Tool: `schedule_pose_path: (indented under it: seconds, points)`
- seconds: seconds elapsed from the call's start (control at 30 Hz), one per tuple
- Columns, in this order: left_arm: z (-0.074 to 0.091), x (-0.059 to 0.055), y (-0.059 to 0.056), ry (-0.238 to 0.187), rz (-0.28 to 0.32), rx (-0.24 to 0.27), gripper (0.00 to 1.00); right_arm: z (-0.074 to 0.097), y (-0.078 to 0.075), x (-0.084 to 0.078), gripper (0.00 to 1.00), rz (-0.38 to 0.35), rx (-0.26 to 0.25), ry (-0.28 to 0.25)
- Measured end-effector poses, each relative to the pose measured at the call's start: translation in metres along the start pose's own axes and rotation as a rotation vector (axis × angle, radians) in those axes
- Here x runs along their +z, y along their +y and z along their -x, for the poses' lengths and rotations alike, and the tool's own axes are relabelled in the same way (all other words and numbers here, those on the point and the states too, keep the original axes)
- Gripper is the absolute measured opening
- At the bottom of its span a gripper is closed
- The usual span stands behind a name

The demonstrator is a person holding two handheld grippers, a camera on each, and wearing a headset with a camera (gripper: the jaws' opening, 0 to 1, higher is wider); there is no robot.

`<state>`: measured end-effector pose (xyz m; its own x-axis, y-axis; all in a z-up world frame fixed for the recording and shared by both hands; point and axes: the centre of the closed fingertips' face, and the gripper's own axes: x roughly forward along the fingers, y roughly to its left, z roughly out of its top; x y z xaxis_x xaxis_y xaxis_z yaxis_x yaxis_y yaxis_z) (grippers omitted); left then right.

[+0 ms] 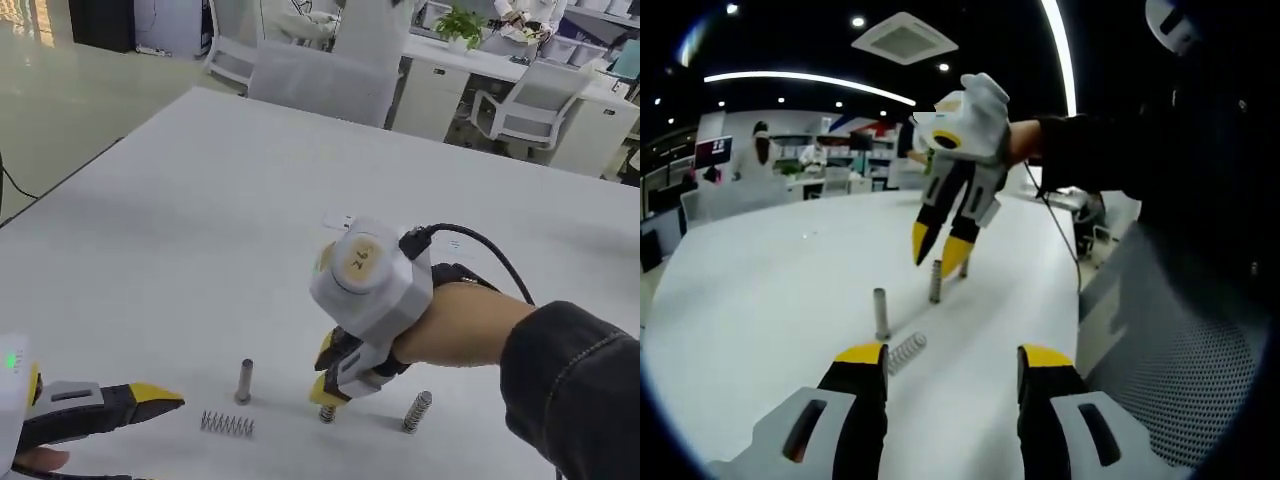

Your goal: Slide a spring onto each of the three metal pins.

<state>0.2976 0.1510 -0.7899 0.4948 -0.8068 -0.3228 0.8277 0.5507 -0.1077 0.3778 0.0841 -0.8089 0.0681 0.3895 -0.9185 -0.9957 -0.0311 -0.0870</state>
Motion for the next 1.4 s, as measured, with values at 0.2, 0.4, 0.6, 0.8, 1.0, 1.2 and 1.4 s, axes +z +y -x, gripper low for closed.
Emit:
schedule_pose_path:
  seconds: [0.2, 0.4, 0.6, 0.8, 1.0, 1.2, 1.4]
  points:
    - [0.001, 0.001, 0.000, -0.001, -0.001, 0.000, 0.46, -0.006, 0.010, 0.014, 0.16, 0.014, 0.022, -0.024]
    - [0.001, 0.000, 0.000, -0.002, 0.001, 0.000, 0.46, -0.018, 0.021, 0.022, 0.15, 0.024, 0.055, -0.034]
    - [0.001, -0.002, 0.001, 0.003, 0.004, 0.000, 0.46, -0.032, 0.030, 0.026, 0.13, 0.045, 0.076, -0.032]
    - [0.001, -0.003, 0.000, 0.008, 0.005, 0.000, 0.45, -0.042, 0.034, 0.030, 0.12, 0.049, 0.086, -0.037]
    - [0.002, -0.003, 0.000, 0.009, 0.008, 0.003, 0.45, -0.052, 0.034, 0.031, 0.12, 0.048, 0.083, -0.043]
    - [0.002, -0.003, 0.000, 0.007, 0.010, 0.007, 0.45, -0.061, 0.034, 0.032, 0.12, 0.043, 0.082, -0.038]
    - [0.003, -0.004, 0.000, 0.008, 0.013, 0.009, 0.45, -0.068, 0.034, 0.030, 0.11, 0.048, 0.084, -0.020]
